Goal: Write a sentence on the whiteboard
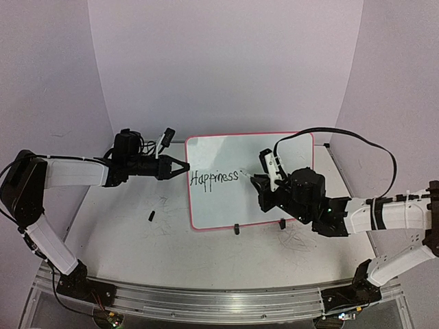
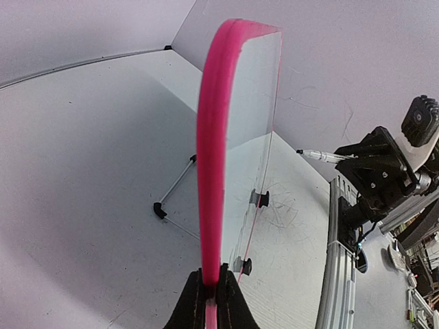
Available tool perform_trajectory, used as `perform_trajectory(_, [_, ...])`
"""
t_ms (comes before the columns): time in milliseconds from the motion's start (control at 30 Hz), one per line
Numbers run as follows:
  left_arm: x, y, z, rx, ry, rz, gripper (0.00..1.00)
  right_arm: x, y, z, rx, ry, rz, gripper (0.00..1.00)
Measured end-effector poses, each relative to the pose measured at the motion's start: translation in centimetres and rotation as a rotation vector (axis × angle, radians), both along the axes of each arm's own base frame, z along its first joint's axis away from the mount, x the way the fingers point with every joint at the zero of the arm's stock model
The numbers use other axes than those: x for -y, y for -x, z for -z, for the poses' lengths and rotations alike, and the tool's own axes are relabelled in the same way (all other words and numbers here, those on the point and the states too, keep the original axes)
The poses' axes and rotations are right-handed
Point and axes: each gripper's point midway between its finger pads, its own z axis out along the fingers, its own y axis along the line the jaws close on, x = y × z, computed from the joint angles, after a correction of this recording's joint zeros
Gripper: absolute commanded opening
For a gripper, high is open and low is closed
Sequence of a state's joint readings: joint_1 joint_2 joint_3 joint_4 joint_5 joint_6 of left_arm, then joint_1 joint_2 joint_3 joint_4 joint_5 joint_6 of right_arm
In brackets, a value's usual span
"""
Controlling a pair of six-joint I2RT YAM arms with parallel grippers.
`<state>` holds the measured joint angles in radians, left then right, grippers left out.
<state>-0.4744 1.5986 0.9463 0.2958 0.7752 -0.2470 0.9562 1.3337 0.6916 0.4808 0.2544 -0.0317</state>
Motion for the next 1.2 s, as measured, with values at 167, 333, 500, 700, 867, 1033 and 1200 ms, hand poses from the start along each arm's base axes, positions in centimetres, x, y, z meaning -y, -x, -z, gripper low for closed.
perform_trajectory(167, [0.0, 0.0, 0.0, 0.005, -0.002, 0.002, 0.0, 0.2, -0.4, 0.4, -0.003, 0.014, 0.025, 0.0])
perform_trajectory(333, [0.0, 0.0, 0.0, 0.006, -0.002, 0.003, 0.0, 0.6, -0.7, 0.3, 0.001, 0.013, 0.058, 0.0])
perform_trajectory(500, [0.0, 0.1, 0.0, 0.006, -0.001, 0.005, 0.0, 0.9, -0.8, 0.3, -0.015, -0.014, 0.082, 0.0])
perform_trajectory(700, [0.0, 0.1, 0.0, 0.005, 0.0, 0.009, 0.0, 0.8, -0.9, 0.6, -0.027, -0.023, 0.087, 0.0])
perform_trajectory(867, [0.0, 0.1, 0.0, 0.005, 0.0, 0.009, 0.0, 0.9, -1.4, 2.1, -0.05, -0.002, 0.113, 0.0])
perform_trajectory(1033, [0.0, 0.1, 0.0, 0.005, -0.001, 0.009, 0.0, 1.2, -1.7, 2.5, -0.057, -0.001, 0.137, 0.0])
perform_trajectory(1200, [0.1, 0.2, 0.0, 0.005, 0.0, 0.01, 0.0, 1.4, -1.9, 2.5, -0.055, -0.001, 0.15, 0.0])
